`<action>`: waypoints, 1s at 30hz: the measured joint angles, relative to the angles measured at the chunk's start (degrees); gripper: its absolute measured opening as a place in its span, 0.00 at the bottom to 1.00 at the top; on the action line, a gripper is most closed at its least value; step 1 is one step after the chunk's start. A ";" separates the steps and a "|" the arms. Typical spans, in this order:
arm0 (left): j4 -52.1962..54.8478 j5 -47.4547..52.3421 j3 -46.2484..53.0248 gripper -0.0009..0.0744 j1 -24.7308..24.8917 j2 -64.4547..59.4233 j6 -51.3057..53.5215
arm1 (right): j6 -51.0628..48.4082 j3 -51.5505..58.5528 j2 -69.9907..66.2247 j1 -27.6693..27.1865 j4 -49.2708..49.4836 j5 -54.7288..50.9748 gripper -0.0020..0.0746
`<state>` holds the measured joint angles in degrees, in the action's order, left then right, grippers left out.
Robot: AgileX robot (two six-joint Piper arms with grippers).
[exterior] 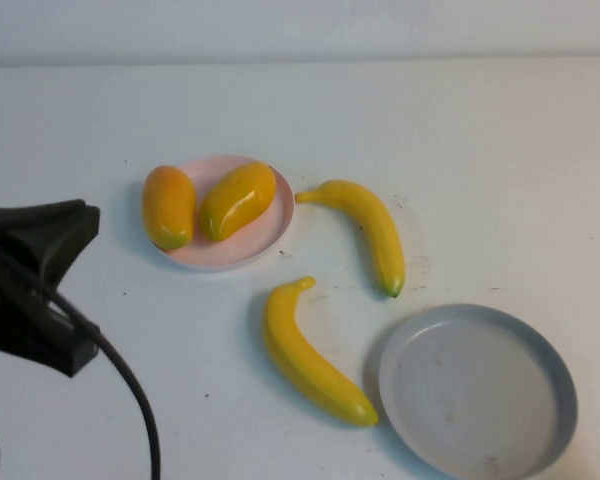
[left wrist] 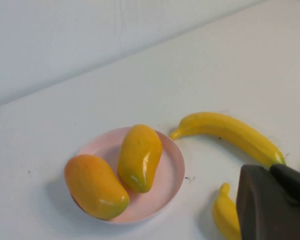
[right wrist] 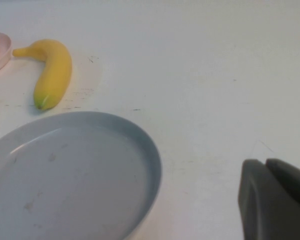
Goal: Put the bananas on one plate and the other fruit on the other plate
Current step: Put another type of fruit in the right plate
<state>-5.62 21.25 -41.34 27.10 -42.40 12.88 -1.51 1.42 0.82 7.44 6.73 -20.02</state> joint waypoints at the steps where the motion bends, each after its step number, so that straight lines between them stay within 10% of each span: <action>1: -0.22 -3.52 2.84 0.02 0.00 0.90 0.16 | 0.00 0.00 0.00 0.00 0.00 0.00 0.00; 13: -1.92 -30.75 37.47 0.02 -8.06 27.67 -1.59 | 0.00 0.00 0.00 0.00 0.00 0.00 0.00; 30: -1.23 -4.78 42.76 0.01 -26.12 42.99 -2.23 | 0.00 0.00 0.00 0.00 0.00 0.00 0.00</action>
<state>-6.85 16.47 1.42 0.97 0.59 10.66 -1.51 1.42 0.82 7.44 6.73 -20.02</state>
